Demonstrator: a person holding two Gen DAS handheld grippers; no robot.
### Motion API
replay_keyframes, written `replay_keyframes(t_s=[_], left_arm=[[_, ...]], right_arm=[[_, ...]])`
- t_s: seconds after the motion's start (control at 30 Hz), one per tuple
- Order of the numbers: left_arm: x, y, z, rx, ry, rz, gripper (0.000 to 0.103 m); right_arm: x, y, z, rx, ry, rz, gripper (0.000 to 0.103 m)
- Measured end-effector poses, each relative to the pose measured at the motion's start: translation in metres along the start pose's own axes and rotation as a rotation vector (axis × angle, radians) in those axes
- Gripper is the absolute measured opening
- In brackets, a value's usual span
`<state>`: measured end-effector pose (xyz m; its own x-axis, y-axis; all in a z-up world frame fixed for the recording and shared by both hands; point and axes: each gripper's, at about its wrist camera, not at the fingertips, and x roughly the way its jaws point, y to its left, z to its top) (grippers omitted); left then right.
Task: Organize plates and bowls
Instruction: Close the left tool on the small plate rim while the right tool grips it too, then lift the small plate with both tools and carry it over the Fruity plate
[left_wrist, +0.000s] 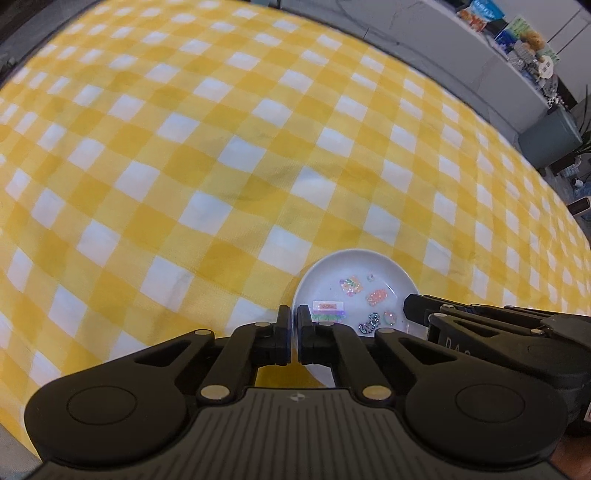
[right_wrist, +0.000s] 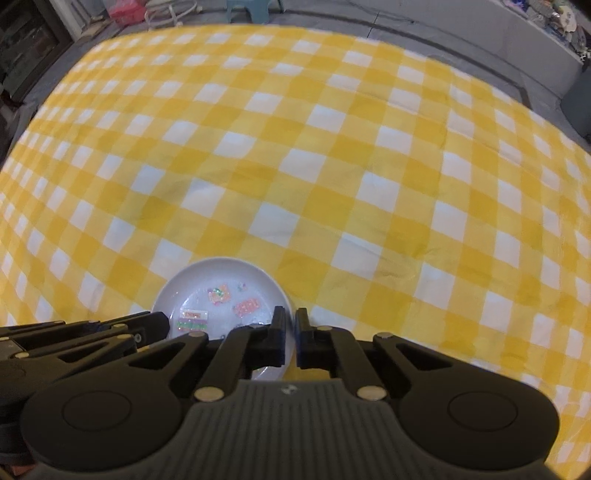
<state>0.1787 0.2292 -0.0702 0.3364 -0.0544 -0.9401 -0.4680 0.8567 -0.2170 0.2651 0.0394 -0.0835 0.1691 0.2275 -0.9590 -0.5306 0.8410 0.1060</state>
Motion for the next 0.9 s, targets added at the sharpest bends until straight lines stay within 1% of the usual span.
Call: replay_keyframes(t_s=[0.07,0.13,0.3,0.47,0.57,0.7,0.83,0.9], left_arm=[[-0.009,-0.004,0.000,0.014,-0.032,-0.003,0.002],[-0.019,-0.008,-0.001,0.007,-0.073,-0.023,0.002],[-0.040,-0.025,-0.006,0.036,-0.154,-0.065,0.002],[-0.056,-0.051,-0.015,0.105,-0.193,-0.125,0.002],[-0.065,-0.072,-0.026,0.183,-0.217,-0.148,0.003],[-0.074,-0.097,-0.039,0.247,-0.212,-0.217,0.003],[-0.077,-0.122,-0.056,0.374,-0.181,-0.258,0.003],[-0.076,-0.132,-0.063,0.438,-0.166,-0.308,0.003]], right_arm=[[-0.009,-0.002,0.000,0.026,-0.021,0.001,0.001],[-0.020,-0.005,0.001,0.046,-0.054,-0.015,0.001],[-0.053,-0.013,-0.002,0.039,-0.133,-0.049,0.000],[-0.082,-0.031,-0.018,0.056,-0.192,-0.097,0.000],[-0.099,-0.048,-0.031,0.080,-0.212,-0.109,0.000],[-0.125,-0.074,-0.053,0.137,-0.237,-0.125,0.000],[-0.146,-0.101,-0.083,0.209,-0.234,-0.124,0.000],[-0.154,-0.112,-0.100,0.254,-0.229,-0.138,0.000]])
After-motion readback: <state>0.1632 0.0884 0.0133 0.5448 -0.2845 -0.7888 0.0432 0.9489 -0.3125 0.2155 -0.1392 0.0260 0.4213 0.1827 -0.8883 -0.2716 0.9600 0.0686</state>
